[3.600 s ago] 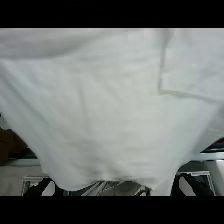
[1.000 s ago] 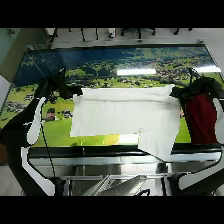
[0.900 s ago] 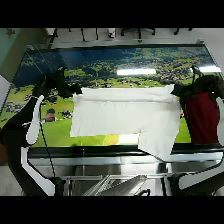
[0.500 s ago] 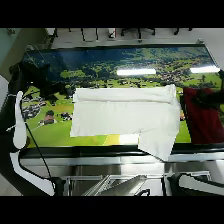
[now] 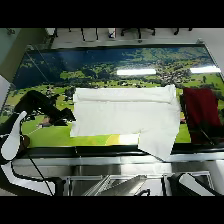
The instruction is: Fold the shirts.
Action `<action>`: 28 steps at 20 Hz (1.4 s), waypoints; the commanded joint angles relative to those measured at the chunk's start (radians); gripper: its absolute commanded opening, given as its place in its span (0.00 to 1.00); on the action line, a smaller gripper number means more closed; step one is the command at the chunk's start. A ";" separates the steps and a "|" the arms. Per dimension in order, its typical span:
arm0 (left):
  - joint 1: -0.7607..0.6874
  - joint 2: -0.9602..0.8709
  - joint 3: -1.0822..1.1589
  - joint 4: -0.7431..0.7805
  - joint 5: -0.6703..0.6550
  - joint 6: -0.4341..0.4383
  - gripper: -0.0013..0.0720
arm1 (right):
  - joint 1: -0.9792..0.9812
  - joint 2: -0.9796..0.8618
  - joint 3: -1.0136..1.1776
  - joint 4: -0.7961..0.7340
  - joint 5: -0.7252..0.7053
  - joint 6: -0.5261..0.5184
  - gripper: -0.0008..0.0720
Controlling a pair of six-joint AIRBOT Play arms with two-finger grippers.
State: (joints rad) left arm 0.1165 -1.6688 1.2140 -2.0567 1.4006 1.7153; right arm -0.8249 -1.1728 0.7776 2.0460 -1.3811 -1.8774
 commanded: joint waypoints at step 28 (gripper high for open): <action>0.120 0.175 -0.158 0.257 0.061 0.003 0.04 | 0.231 0.043 -0.200 -0.143 0.089 0.269 0.04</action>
State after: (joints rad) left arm 0.2039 -1.5612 1.0988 -1.9408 1.4387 1.7393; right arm -0.5972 -1.2304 0.5842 2.0949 -1.2388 -1.7950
